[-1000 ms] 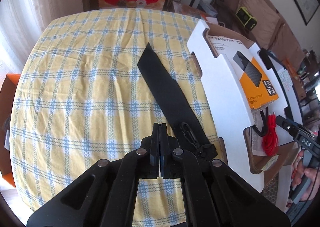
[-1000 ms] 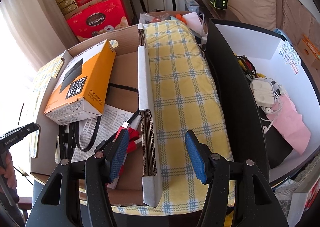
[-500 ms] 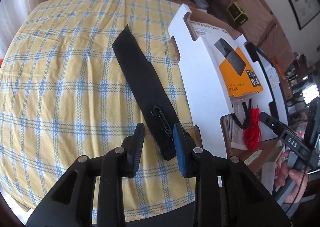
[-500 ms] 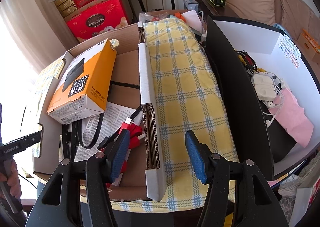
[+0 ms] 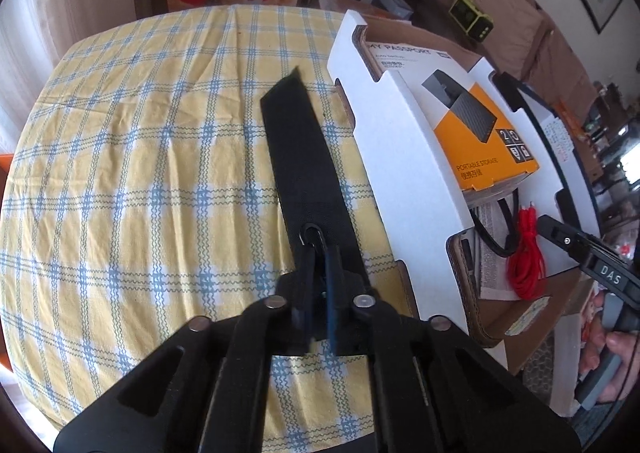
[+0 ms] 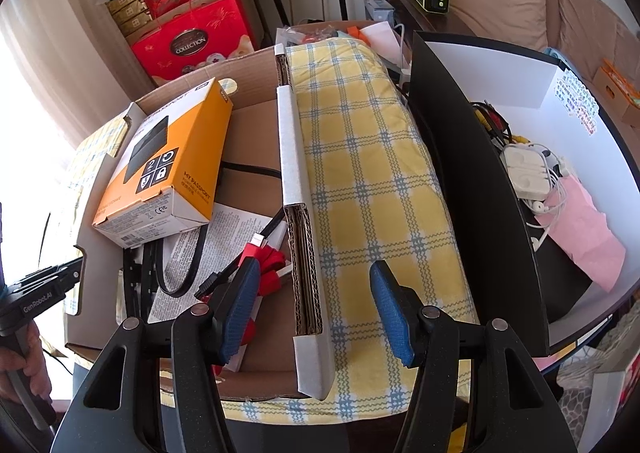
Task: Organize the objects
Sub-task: 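Close the left tool on the black strap near its metal clip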
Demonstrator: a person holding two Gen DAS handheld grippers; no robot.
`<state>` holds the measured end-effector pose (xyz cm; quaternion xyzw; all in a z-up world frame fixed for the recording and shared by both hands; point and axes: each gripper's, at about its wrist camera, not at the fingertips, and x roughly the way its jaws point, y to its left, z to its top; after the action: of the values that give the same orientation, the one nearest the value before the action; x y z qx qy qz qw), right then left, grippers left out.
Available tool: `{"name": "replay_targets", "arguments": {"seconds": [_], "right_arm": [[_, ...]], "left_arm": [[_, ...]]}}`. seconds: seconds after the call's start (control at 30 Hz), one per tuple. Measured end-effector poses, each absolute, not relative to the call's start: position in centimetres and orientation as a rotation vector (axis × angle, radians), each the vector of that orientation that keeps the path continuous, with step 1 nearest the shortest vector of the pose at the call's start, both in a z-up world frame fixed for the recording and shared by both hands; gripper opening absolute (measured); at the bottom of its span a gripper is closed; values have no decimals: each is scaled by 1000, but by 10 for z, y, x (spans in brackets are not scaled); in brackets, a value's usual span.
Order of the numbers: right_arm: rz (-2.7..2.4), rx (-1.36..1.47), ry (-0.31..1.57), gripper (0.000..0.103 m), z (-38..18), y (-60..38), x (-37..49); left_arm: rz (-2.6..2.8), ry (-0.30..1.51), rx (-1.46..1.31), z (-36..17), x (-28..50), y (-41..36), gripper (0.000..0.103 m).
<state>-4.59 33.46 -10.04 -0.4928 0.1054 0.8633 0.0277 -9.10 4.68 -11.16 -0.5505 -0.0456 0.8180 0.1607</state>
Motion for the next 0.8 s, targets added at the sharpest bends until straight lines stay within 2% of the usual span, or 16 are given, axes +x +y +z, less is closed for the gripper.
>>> {"name": "replay_targets", "arguments": {"seconds": [0.37,0.43,0.5,0.53,0.57,0.8], "right_arm": [[2667,-1520,341,59,-101,337,-45],[2669,-1518,352,59,-101,337,-44],[2670,-1516,356,59,-101,337,-44],[2670,-1515,356,59,-101,337,-44],[2671,-1515,356,59,-101,337,-44],[2676,-1523,358,59,-102,337,-44]], "left_arm": [[2357,-162,-1555,-98,-86,-3,3],[2360,-143,-1538,-92,-83,-3,12],[2347,-111,-1512,-87,-80,3,38],[2343,-95,-1499,-86,-77,7,41],[2341,-80,-1490,-85,-75,10,44],[2343,29,-1551,-105,-73,29,45]]}}
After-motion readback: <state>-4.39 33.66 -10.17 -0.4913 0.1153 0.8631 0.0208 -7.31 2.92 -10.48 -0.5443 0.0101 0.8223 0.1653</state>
